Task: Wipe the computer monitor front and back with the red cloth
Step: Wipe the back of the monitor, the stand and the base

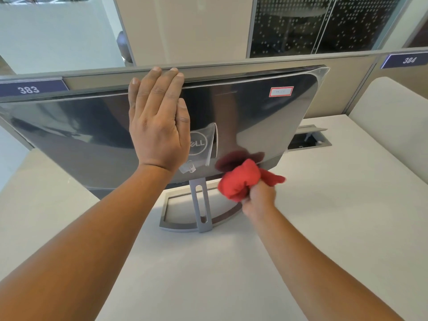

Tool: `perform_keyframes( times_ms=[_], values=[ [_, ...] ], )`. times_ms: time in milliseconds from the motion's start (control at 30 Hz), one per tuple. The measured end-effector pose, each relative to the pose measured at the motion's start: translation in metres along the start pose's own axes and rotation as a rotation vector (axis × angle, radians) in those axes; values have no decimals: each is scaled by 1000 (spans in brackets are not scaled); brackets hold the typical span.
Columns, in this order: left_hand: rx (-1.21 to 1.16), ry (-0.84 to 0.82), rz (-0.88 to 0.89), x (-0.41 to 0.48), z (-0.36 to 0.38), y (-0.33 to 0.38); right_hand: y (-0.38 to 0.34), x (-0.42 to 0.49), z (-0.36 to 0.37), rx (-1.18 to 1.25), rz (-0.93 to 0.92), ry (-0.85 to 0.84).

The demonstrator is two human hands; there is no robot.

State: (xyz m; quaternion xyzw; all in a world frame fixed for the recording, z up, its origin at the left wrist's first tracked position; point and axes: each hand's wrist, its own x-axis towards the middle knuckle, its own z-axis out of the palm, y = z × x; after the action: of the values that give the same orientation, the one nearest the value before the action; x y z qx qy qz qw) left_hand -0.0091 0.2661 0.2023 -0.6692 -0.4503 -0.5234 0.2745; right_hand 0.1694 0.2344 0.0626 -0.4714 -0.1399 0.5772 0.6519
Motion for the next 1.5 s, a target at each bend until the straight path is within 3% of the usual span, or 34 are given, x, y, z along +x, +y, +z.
perform_keyframes(
  times_ms=[133, 200, 367, 433, 533, 633, 733, 900, 967, 1100, 1200, 1333, 1500],
  values=[
    [3, 0, -11, 1, 0, 1, -44, 25, -28, 159, -142, 237],
    [-5, 3, -15, 1, 1, 2, -61, 26, -22, 110, -220, 309],
    [-11, -10, -4, 2, 0, 1, -81, -7, 22, -78, -537, 269],
    [-11, -18, 5, 2, -1, 0, -90, -18, 36, -214, -808, 235],
    [-13, -31, -8, 3, -2, 1, -100, -9, 44, -645, -1279, 250],
    [-21, -48, -26, 4, -3, 3, -91, 7, 44, -908, -1432, 313],
    [-25, -58, -23, 5, -3, 2, -48, 3, 48, -1151, -1484, 141],
    [-26, -74, 0, 4, -5, 0, -8, 14, 25, -1590, -1883, -253],
    [-29, -75, 0, 3, -5, 0, -26, 23, 16, -1605, -1909, -258],
    [-11, -83, 8, 3, -5, -1, -83, 28, 21, -1405, -1731, 2],
    [-7, -93, -8, 5, -5, -2, -101, 20, 46, -1366, -1756, 87],
    [-14, -143, -28, 11, -11, -3, -82, -3, 77, -1424, -1904, -106],
    [7, -283, 41, 17, -31, -8, -48, -20, 86, -1765, -2096, -658]
  ],
)
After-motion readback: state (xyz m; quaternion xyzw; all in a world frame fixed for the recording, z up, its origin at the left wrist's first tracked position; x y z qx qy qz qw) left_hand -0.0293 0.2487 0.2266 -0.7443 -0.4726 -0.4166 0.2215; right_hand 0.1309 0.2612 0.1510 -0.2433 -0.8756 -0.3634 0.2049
